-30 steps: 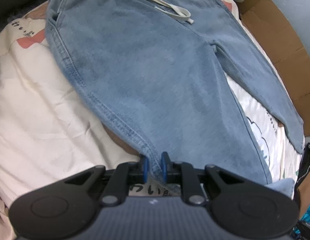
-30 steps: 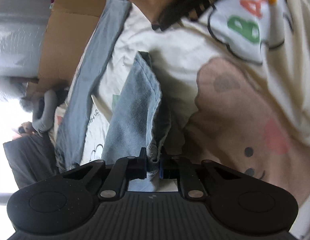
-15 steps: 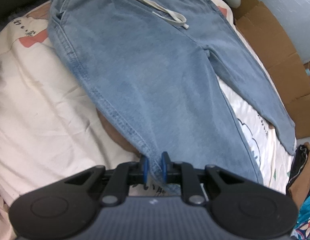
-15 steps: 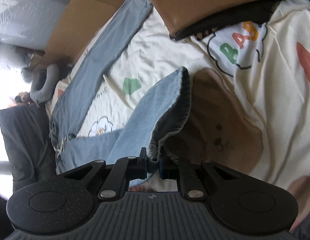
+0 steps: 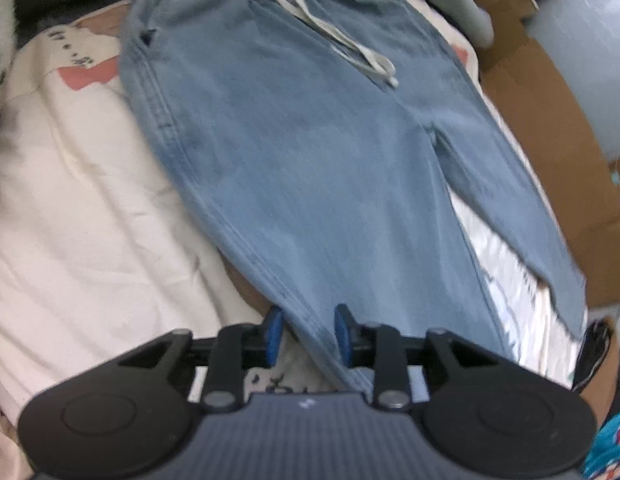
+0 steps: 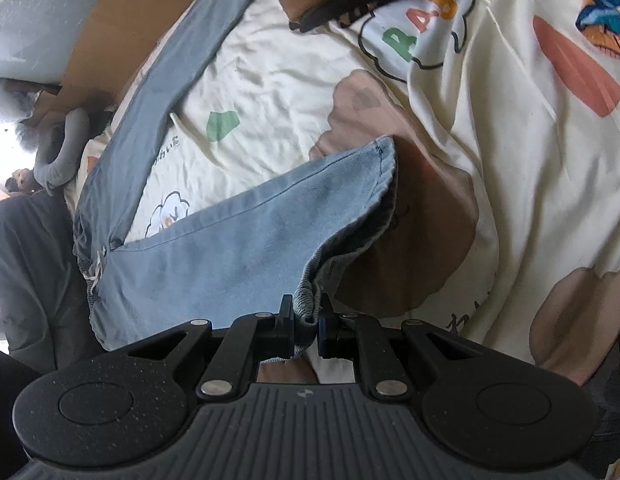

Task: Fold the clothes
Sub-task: 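Lift the leg hem with the right gripper and fold it over while the left gripper holds the leg, then lay the folded hem down with the right gripper and open both grippers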

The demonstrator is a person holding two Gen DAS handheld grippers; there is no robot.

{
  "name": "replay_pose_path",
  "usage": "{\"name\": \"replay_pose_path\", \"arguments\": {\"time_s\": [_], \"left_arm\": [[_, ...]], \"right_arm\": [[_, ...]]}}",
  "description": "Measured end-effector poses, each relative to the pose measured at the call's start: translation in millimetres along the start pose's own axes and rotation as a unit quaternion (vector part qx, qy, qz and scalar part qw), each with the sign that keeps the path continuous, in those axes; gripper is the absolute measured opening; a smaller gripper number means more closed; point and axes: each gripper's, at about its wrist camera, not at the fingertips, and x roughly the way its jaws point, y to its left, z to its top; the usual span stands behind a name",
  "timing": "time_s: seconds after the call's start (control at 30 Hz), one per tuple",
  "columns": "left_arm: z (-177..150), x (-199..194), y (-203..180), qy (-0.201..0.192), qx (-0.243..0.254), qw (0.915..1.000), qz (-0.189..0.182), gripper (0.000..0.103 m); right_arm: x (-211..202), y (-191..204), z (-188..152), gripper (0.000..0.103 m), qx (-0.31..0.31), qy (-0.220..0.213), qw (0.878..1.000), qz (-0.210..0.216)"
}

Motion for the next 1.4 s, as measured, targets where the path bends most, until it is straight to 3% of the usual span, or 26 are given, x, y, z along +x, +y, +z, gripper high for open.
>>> {"name": "replay_pose_path", "arguments": {"time_s": [0.13, 0.4, 0.47, 0.57, 0.67, 0.87, 1.13, 1.3, 1.4], "left_arm": [[5, 0, 12, -0.021, -0.009, 0.9997, -0.002, 0.043], [24, 13, 40, -0.048, -0.066, 0.9966, 0.009, 0.04], [30, 20, 47, -0.043, -0.08, 0.9958, 0.016, 0.018], [34, 26, 49, -0.042, -0.09, 0.9946, 0.029, 0.005], [35, 26, 41, -0.043, -0.062, 0.9957, 0.055, 0.004], [33, 33, 44, -0.032, -0.055, 0.9954, 0.071, 0.005], [54, 38, 51, -0.027, -0.072, 0.9948, 0.067, 0.01], [68, 42, 49, -0.023, -0.061, 0.9951, 0.074, 0.011], [73, 40, 50, -0.022, -0.061, 0.9952, 0.074, 0.011]], "right_arm": [[-5, 3, 0, 0.008, -0.001, 0.004, 1.0, -0.007], [1, -2, -6, 0.008, 0.001, 0.013, 0.999, -0.041], [4, -4, -8, 0.008, 0.004, 0.013, 0.998, -0.054], [11, -9, -10, 0.008, 0.006, 0.022, 0.998, -0.062], [17, -14, -13, 0.008, 0.008, 0.031, 0.997, -0.07], [41, -29, -17, 0.008, -0.006, 0.055, 0.994, -0.096], [65, -55, -24, 0.01, 0.028, 0.081, 0.991, -0.099], [56, -51, -17, 0.017, 0.015, 0.069, 0.993, -0.094], [49, -40, -7, 0.026, -0.02, 0.055, 0.993, -0.105]]}}
